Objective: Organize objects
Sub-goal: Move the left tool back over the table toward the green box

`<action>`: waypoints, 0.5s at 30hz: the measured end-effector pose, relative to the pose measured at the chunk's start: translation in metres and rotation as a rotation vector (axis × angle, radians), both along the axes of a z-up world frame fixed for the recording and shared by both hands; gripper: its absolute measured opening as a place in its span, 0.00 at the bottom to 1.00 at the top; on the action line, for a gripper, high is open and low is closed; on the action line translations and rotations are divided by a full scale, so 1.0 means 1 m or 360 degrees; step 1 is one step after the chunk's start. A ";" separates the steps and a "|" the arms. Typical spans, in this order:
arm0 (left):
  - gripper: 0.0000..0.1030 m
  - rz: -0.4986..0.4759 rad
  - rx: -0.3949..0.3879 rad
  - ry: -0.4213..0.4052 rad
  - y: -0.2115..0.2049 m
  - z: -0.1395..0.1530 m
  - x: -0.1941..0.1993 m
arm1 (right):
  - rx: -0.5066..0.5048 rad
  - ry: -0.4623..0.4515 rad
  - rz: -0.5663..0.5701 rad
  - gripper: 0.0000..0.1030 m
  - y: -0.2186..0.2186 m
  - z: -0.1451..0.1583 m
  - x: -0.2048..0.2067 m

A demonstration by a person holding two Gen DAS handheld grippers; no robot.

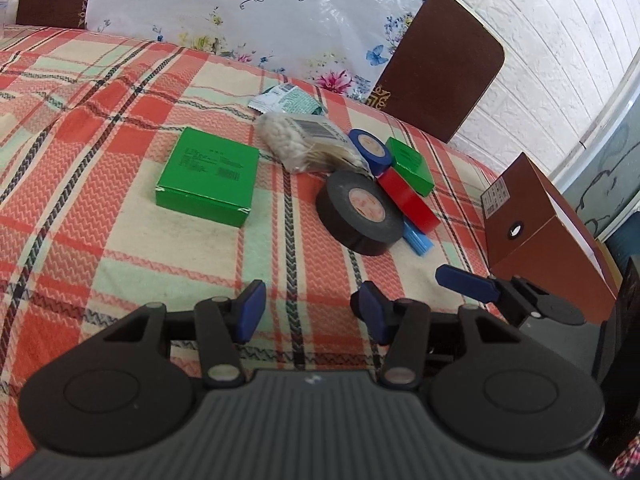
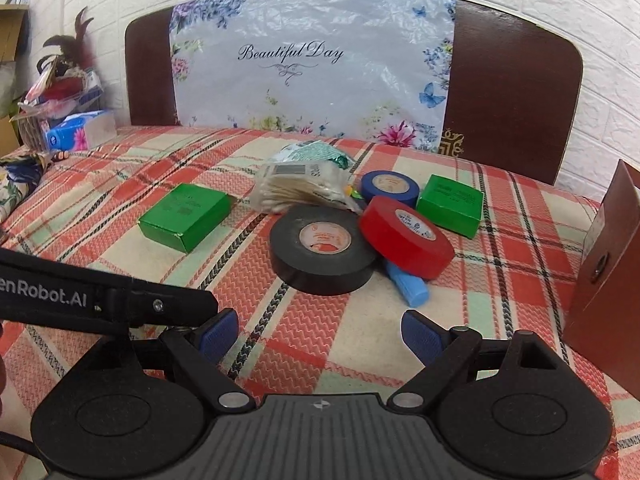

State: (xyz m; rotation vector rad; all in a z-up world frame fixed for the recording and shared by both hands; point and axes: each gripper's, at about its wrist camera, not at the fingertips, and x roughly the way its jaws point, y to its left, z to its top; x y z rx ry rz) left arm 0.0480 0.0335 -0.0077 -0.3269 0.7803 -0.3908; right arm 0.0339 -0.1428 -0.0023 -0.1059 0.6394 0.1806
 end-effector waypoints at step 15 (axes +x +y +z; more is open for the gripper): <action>0.52 0.0041 -0.0050 -0.0013 0.014 -0.003 0.003 | -0.0060 0.0009 0.0031 0.85 0.014 -0.006 0.019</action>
